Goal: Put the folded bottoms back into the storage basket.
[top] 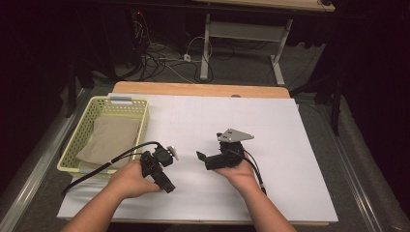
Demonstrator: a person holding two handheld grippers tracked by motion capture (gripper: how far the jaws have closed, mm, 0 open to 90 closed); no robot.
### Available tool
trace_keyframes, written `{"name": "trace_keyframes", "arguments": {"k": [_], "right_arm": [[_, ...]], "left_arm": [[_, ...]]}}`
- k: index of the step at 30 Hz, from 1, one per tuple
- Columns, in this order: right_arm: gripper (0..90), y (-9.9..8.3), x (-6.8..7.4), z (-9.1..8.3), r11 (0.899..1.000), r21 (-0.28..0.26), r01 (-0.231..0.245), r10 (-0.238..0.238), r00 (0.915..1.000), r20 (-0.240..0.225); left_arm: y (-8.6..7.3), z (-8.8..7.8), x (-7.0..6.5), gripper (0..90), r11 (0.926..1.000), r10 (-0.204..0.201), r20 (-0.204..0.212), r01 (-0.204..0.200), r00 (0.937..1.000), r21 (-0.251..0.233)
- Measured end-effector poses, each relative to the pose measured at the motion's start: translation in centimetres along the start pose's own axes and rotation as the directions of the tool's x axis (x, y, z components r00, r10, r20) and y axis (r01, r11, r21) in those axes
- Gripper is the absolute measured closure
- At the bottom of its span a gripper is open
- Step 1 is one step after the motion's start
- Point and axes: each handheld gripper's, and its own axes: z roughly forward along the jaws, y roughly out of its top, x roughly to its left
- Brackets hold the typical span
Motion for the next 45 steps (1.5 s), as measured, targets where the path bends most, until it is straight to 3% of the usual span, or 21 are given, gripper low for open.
{"name": "trace_keyframes", "arguments": {"k": [5,9,13,16,19,22,25,26,29,31,32,33,35,36,37,39,41,44,45], "right_arm": [[0.8,-1.4,0.1,-1.6,1.0,0.003,0.0,0.0,1.0,0.0],[0.9,-2.7,0.3,-2.8,1.0,0.01,0.001,-0.001,0.9999,0.014],[0.9,-4.4,0.2,-3.9,0.999,0.039,-0.005,0.003,0.9991,0.042],[0.9,-5.6,0.0,-4.8,0.999,0.044,-0.031,0.028,0.998,0.057],[0.8,-6.6,-0.2,-5.9,0.998,0.036,-0.047,0.044,0.9967,0.068],[0.8,-7.4,-0.2,-7.1,0.998,0.033,-0.052,0.049,0.9951,0.085],[0.9,-8.1,-0.1,-8.3,0.998,0.024,-0.064,0.062,0.9936,0.094],[0.8,-8.3,-0.1,-8.7,0.998,0.021,-0.065,0.062,0.9932,0.099],[0.8,-9.0,0.0,-9.7,0.998,0.011,-0.065,0.064,0.9917,0.111],[0.8,-9.4,0.1,-10.3,0.998,0.005,-0.07,0.068,0.9907,0.117],[0.8,-9.5,0.1,-10.5,0.998,0.002,-0.071,0.07,0.9903,0.12],[0.8,-9.7,0.2,-10.8,0.997,-0.007,-0.071,0.071,0.9894,0.126],[0.8,-9.9,0.3,-11.3,0.997,-0.024,-0.073,0.076,0.9883,0.132],[0.8,-10.0,0.3,-11.4,0.997,-0.032,-0.073,0.077,0.9876,0.137],[0.8,-10.0,0.3,-11.5,0.997,-0.039,-0.073,0.078,0.987,0.14],[0.8,-10.2,0.3,-11.8,0.995,-0.057,-0.078,0.086,0.9856,0.146],[0.8,-10.4,0.3,-11.9,0.995,-0.065,-0.082,0.091,0.9843,0.151],[0.8,-10.6,0.2,-12.1,0.993,-0.077,-0.095,0.106,0.9818,0.157],[0.8,-10.6,0.2,-12.2,0.992,-0.083,-0.097,0.109,0.981,0.161]], "left_arm": [[-0.1,1.1,-0.5,1.0,0.9991,0.013,-0.003,-0.013,0.9999,-0.04],[-0.5,1.7,-0.9,0.9,0.9896,-0.001,0.007,0.002,1.0,-0.144],[-1.1,2.1,-1.0,1.0,0.9665,-0.004,0.022,0.009,0.9997,-0.256],[-1.6,2.5,-0.9,0.9,0.9382,-0.019,0.05,0.035,0.9986,-0.344],[-2.1,2.8,-1.1,1.0,0.911,-0.019,0.044,0.036,0.9988,-0.411],[-2.8,3.3,-1.2,1.0,0.8685,-0.025,0.052,0.048,0.9983,-0.493],[-3.5,3.7,-1.3,0.9,0.8123,-0.043,0.077,0.08,0.9961,-0.578],[-3.7,3.9,-1.4,0.9,0.7987,-0.048,0.079,0.086,0.9957,-0.596],[-4.2,4.4,-1.8,0.1,0.7626,-0.048,0.05,0.069,0.9976,-0.643],[-4.5,4.6,-2.0,0.1,0.7333,-0.052,0.041,0.066,0.9978,-0.677],[-4.8,4.7,-2.2,0.1,0.7104,-0.053,0.028,0.057,0.9982,-0.701],[-5.1,4.7,-2.3,0.1,0.6929,-0.054,0.022,0.053,0.9983,-0.719],[-5.5,4.8,-2.5,0.0,0.6639,-0.059,-0.001,0.038,0.9983,-0.747],[-5.6,4.8,-2.7,0.0,0.6529,-0.059,-0.015,0.027,0.9982,-0.757],[-5.8,4.7,-3.0,0.0,0.6292,-0.057,-0.039,0.005,0.9976,-0.777],[-6.0,4.8,-3.2,0.0,0.6104,-0.054,-0.053,-0.009,0.9971,-0.792],[-6.1,5.0,-3.5,0.0,0.603,-0.053,-0.068,-0.022,0.9963,-0.797],[-6.8,5.0,-4.1,0.0,0.5552,-0.055,-0.115,-0.065,0.9919,-0.829],[-7.0,5.0,-4.3,0.0,0.5425,-0.052,-0.133,-0.083,0.9898,-0.836]]}}
